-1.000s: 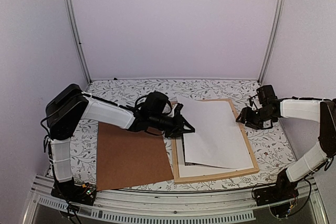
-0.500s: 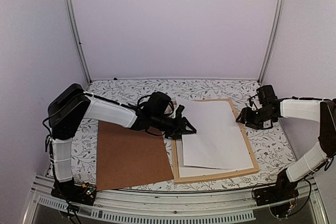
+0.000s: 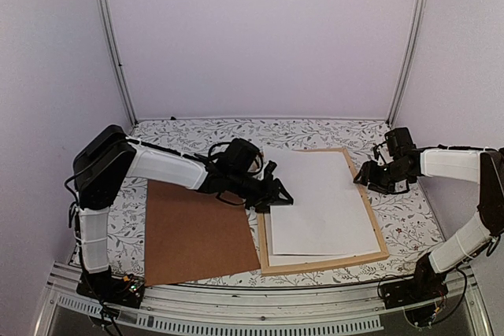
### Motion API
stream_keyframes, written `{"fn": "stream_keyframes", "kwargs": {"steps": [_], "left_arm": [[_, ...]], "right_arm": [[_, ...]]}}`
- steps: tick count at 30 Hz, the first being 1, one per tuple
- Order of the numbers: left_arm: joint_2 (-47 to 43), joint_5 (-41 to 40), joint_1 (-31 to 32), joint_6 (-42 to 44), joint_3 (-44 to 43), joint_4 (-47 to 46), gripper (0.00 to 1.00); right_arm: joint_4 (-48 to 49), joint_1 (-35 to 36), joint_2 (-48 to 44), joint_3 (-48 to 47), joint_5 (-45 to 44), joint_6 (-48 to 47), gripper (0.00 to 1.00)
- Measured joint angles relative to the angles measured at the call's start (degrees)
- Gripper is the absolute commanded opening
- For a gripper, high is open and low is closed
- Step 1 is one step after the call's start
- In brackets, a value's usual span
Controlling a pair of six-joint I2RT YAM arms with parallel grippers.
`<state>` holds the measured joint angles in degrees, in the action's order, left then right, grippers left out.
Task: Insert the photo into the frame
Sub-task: Place the photo on the mat board.
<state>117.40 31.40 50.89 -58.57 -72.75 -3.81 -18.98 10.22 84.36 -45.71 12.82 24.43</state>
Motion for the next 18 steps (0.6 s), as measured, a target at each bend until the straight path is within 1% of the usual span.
{"fn": "stream_keyframes", "kwargs": {"steps": [9, 18], "left_arm": [[0.0, -2.3, 0.1, 3.1, -0.9, 6.1, 0.49], [-0.1, -3.4, 0.3, 4.2, -0.9, 9.1, 0.50]], "right_arm": [[0.5, 0.0, 0.0, 0.0, 1.0, 0.0, 0.61], [1.1, 0.0, 0.0, 0.0, 1.3, 0.0, 0.62]]}}
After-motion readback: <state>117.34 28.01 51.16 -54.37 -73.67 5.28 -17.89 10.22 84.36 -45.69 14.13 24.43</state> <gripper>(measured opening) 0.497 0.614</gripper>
